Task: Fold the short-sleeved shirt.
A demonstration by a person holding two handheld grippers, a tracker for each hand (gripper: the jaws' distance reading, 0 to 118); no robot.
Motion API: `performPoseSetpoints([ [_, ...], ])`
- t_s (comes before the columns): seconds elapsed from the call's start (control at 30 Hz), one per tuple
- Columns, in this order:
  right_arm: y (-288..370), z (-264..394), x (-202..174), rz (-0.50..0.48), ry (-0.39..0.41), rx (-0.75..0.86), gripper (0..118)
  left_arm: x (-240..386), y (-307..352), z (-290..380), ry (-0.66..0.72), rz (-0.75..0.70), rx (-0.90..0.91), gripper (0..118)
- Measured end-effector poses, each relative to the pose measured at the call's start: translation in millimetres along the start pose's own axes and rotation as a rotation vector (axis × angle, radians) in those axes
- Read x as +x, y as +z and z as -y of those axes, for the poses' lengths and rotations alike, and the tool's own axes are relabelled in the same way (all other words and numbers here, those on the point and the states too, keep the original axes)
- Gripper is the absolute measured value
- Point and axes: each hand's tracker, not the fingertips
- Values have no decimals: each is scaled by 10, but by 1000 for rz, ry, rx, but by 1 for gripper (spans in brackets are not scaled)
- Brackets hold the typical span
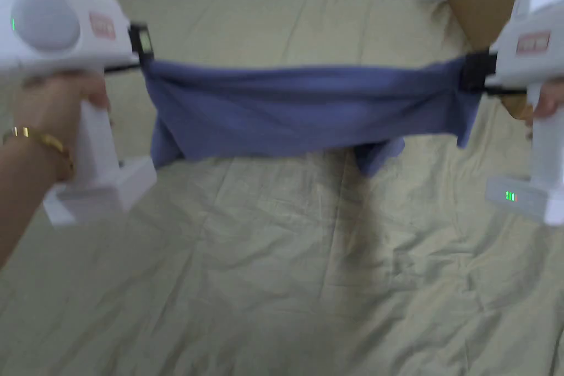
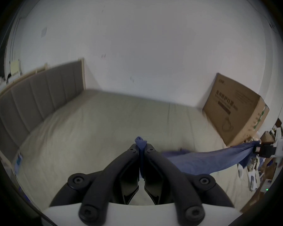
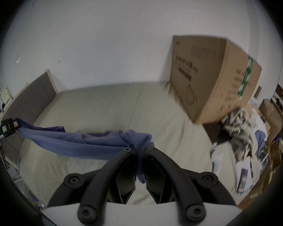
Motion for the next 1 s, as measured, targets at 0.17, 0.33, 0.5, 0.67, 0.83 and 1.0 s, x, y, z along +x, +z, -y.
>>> performPoseSetpoints([
  [0.17,23,1003,126,-47,-24,-126,7,-411,232,1032,138,1,-160,1],
  [0.33,150,1806,227,-62,-92,-215,7,-629,582,1746,213,-7,-228,1],
  [0.5,317,2280,282,-78,-138,-266,7,-677,862,2141,222,-25,-255,1],
  [0.67,402,2536,269,-70,-131,-303,8,-696,952,2382,252,-45,-288,3],
  [0.83,576,2459,295,-60,-143,-251,98,-720,1023,2301,243,-62,-269,103],
  [1.0,994,2130,230,-25,-75,-38,99,-627,1235,1990,144,-68,-74,118],
])
